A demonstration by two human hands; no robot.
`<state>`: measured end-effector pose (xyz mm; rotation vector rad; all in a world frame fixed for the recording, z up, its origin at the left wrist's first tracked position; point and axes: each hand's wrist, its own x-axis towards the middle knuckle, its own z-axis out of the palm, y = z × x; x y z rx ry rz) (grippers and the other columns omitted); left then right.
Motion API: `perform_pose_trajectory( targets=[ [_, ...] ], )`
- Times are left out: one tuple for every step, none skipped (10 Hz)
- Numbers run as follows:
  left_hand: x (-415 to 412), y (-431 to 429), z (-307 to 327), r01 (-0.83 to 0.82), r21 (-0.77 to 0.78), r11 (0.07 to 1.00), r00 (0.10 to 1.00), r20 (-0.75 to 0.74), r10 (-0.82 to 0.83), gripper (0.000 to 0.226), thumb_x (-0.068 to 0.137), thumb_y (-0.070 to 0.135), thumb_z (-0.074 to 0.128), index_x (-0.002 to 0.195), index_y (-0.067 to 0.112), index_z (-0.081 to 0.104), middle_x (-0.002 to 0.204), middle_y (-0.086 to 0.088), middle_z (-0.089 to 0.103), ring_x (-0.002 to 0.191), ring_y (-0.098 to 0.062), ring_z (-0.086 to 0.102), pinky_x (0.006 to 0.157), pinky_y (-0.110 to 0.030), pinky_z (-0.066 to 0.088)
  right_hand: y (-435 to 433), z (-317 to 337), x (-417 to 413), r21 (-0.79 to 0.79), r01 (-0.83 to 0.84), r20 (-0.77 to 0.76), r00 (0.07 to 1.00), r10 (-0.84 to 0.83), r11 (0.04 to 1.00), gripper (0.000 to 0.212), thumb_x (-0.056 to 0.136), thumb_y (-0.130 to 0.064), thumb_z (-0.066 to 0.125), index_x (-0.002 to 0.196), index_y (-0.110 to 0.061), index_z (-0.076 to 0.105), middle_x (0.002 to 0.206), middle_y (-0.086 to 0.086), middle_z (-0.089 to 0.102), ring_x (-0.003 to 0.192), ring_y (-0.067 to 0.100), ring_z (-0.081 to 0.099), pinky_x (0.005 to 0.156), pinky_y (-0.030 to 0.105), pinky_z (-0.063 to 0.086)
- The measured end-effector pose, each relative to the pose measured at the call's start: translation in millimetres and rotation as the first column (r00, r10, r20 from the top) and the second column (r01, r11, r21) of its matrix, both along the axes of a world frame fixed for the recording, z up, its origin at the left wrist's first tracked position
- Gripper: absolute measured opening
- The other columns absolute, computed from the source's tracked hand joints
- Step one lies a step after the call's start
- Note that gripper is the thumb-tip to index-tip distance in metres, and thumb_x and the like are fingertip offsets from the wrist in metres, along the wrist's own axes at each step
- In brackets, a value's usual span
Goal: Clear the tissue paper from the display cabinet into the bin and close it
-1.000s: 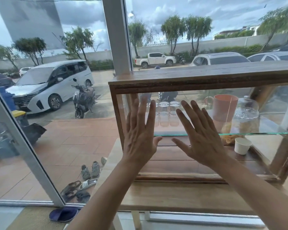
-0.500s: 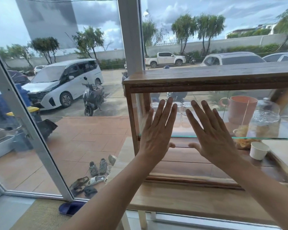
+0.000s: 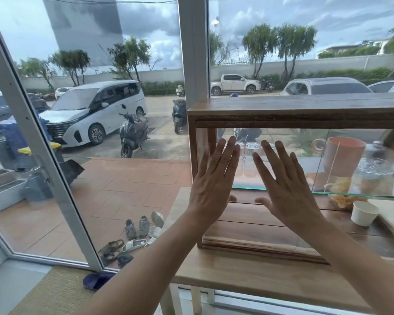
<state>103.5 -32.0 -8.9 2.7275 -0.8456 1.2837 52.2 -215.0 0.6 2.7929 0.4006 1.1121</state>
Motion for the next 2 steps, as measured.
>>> perform_pose_trajectory(
  targets=[
    [-8.9,20.6,8.2,0.063,-0.12,0.991,0.998,-0.007,-0.065,0.114,0.078,0.044,0.076,0.157,0.005,0.002,0.166,-0.017,-0.004,0.154,-0.032,0.001,0.125,-0.045,0.011,4.6,1.9,-7.6,0.031,-0.089,0.028,0.996,0.088,0.996,0.111,0.07,-0.043,0.084,0.156,-0.009,0.023,0.166,0.018,0.016,0.154,0.039,0.011,0.123,0.057,0.018],
    [-55.1,50.9,-38.1,0.245,-0.247,0.938,0.967,-0.014,-0.256,0.077,0.095,0.033,0.058,0.157,0.012,0.017,0.156,-0.016,0.04,0.139,-0.02,0.044,0.111,-0.03,0.04,-2.4,22.7,-19.1,0.14,-0.292,0.173,0.948,0.267,0.946,0.094,0.08,-0.049,0.074,0.155,-0.014,0.028,0.163,0.01,0.029,0.152,0.026,0.023,0.123,0.043,0.019]
  ],
)
